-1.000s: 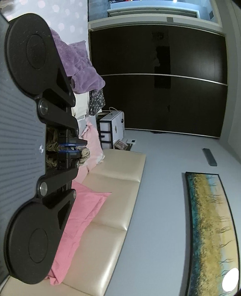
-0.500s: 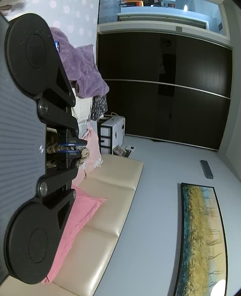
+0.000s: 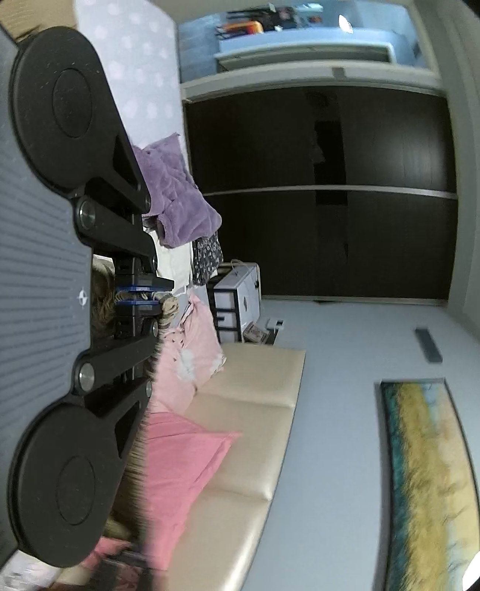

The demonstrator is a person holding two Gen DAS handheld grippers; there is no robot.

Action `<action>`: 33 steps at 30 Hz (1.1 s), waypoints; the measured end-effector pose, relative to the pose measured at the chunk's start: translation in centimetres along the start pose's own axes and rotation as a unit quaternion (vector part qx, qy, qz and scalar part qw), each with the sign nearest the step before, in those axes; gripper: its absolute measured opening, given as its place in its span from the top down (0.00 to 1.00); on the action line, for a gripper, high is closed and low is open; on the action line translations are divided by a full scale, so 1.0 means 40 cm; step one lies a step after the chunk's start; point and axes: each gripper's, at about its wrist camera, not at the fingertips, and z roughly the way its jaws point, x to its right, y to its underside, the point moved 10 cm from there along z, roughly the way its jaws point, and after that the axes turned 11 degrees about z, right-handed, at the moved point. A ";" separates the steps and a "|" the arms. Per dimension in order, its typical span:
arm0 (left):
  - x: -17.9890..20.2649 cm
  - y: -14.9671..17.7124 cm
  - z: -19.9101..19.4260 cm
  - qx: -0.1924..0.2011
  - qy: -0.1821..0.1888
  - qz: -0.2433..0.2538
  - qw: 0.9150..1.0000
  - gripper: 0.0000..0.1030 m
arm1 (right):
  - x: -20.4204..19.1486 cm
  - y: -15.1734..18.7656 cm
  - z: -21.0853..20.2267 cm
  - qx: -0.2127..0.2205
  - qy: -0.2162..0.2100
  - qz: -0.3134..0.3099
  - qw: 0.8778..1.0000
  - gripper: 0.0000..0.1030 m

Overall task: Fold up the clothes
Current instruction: 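Lift the trousers with both grippers and stretch the waistband between them, then lower the trousers onto the bed with both grippers and release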

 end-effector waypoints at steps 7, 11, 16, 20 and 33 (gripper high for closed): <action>0.018 -0.010 -0.082 0.001 0.030 0.035 0.999 0.97 | -0.003 -0.157 -0.062 0.005 -0.037 -0.055 0.998 0.94; 0.022 0.021 -0.102 -0.009 0.042 0.050 0.998 0.97 | -0.006 -0.158 -0.093 -0.012 -0.056 -0.051 0.997 0.94; 0.034 0.103 -0.099 -0.032 0.076 0.049 0.995 0.97 | -0.025 -0.100 -0.116 -0.049 -0.087 -0.036 0.994 0.93; 0.064 0.201 -0.109 -0.051 0.096 0.046 0.993 0.97 | -0.043 -0.009 -0.135 -0.093 -0.114 -0.027 0.989 0.93; -0.045 0.461 0.252 -0.163 0.127 -0.068 0.976 0.97 | -0.013 0.238 0.238 -0.242 -0.140 0.021 0.960 0.93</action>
